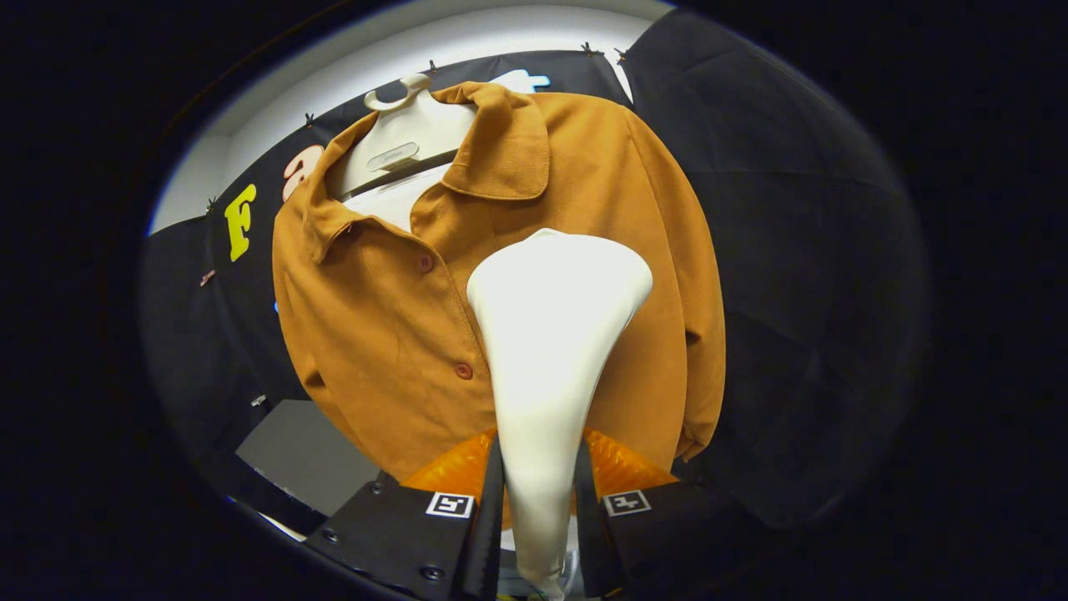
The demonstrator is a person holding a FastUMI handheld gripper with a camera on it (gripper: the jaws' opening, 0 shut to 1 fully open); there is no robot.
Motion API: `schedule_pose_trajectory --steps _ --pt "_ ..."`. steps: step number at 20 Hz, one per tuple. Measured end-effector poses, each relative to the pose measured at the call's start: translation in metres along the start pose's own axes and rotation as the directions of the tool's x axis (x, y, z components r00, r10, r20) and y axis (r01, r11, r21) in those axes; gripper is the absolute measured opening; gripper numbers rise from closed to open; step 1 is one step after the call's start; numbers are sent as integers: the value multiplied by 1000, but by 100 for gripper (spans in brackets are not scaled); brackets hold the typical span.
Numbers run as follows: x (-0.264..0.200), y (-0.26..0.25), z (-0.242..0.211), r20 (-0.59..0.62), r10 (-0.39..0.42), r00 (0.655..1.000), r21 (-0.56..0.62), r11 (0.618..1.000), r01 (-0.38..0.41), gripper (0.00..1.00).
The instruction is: Iron the clothes twice with a garment steamer, once on the left side and once on the right side.
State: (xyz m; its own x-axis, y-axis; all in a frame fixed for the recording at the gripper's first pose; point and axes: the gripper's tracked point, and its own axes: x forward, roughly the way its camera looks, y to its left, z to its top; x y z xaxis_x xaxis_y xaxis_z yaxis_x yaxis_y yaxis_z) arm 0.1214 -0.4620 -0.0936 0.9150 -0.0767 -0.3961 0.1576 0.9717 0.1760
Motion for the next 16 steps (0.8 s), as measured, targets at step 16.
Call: schedule_pose_trajectory --steps 16 --pt "44 -39 -139 -293 -8 956 92 995 36 42"
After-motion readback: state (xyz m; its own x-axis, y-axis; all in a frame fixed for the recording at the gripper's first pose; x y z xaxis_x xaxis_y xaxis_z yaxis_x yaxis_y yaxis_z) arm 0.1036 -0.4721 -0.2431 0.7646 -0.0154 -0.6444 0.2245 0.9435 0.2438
